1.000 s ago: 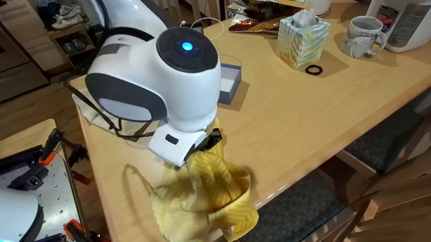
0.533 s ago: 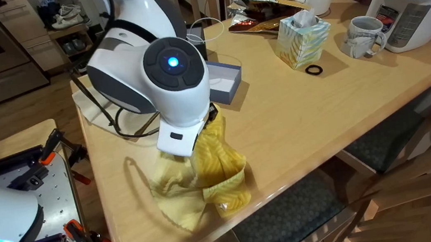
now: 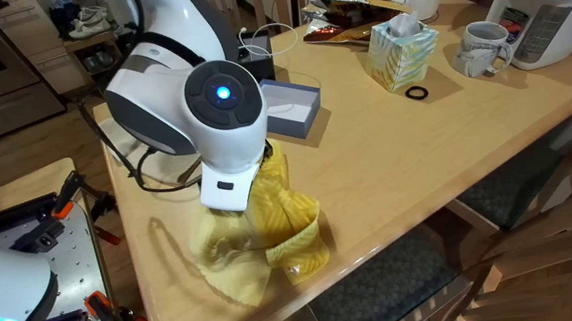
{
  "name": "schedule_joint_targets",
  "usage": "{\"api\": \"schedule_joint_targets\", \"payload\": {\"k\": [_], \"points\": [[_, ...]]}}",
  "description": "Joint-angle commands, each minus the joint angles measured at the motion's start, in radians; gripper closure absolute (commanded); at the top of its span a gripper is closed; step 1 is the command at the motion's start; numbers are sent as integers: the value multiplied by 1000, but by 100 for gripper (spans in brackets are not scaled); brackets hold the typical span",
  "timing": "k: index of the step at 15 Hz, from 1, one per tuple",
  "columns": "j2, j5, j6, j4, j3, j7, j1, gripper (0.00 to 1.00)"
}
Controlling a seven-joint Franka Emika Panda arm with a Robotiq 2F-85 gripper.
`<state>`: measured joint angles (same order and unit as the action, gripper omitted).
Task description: Use the yellow towel to wipe the tabletop
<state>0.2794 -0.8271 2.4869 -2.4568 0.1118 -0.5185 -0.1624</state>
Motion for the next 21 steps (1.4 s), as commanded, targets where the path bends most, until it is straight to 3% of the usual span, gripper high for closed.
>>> {"api": "schedule_joint_targets", "payload": {"k": [1, 6, 7, 8, 9, 10, 16, 17, 21], "points": [[-110, 123, 80, -104, 57, -163, 82, 0], [-267, 463, 197, -222, 151, -539, 178, 0], [-312, 549, 194, -240, 156, -618, 179, 0], [-353, 607, 174, -249, 115, -664, 136, 0], [-392, 612, 138, -253, 97, -647, 122, 0], [-438, 494, 89, -253, 73, -507, 122, 0], [-526, 89, -40, -239, 40, -136, 196, 0], [-496, 179, -16, -223, 3, -244, 148, 0], [-506, 113, -31, -224, -2, -169, 154, 0]]}}
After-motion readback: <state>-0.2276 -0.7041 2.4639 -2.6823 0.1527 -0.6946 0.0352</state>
